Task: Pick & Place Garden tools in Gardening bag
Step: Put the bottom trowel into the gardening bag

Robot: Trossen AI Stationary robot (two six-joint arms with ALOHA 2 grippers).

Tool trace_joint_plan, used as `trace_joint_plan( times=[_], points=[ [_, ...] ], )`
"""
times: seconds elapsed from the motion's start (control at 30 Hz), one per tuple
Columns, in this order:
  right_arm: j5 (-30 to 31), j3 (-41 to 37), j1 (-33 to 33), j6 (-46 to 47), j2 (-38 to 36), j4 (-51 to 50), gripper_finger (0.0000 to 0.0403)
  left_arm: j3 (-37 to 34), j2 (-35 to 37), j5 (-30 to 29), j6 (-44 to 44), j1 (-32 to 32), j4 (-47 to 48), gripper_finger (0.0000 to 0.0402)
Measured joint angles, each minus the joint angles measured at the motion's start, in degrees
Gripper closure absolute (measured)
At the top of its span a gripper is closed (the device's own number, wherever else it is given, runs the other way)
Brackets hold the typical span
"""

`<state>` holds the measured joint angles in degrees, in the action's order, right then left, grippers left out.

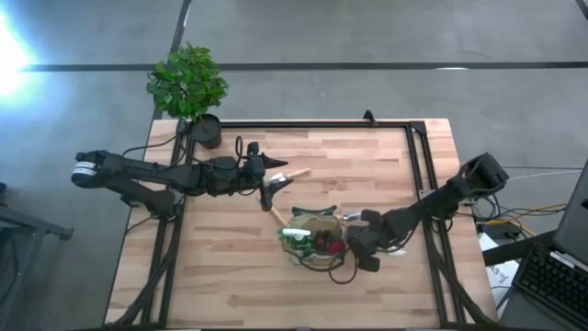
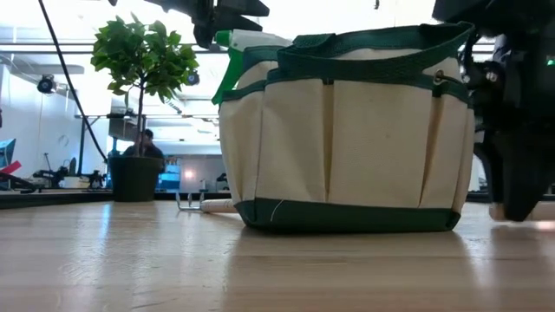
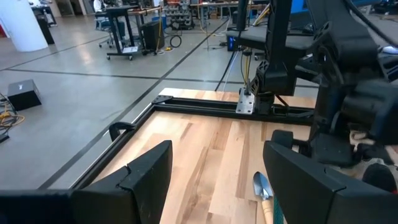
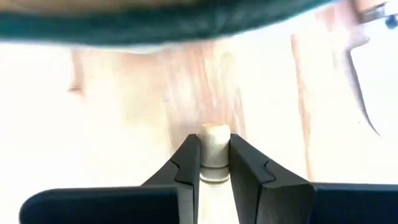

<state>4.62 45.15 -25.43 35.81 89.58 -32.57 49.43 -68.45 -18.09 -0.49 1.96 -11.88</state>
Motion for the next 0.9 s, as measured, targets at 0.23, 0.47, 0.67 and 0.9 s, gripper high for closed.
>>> trace_joint_plan(
  times=[0.23,0.47,0.67,0.9],
  points=[
    [0.2,0.1,-0.2,4.5,-8.3,-9.3,0.036,0.0,0.0,0.0,0.0,0.0,0.0,0.0147],
    [4.2,0.3,-1.0,6.0,-19.0,-8.6,0.036,0.0,0.0,0.0,0.0,0.0,0.0,0.0147],
    [12.0,0.3,-3.7,1.4,-26.6,2.8,0.036,0.0,0.0,0.0,0.0,0.0,0.3,0.0147],
    [26.4,-0.3,-11.2,-10.2,-31.4,16.7,0.036,0.0,0.0,0.0,1.3,0.0,0.4,0.0147]
  ],
)
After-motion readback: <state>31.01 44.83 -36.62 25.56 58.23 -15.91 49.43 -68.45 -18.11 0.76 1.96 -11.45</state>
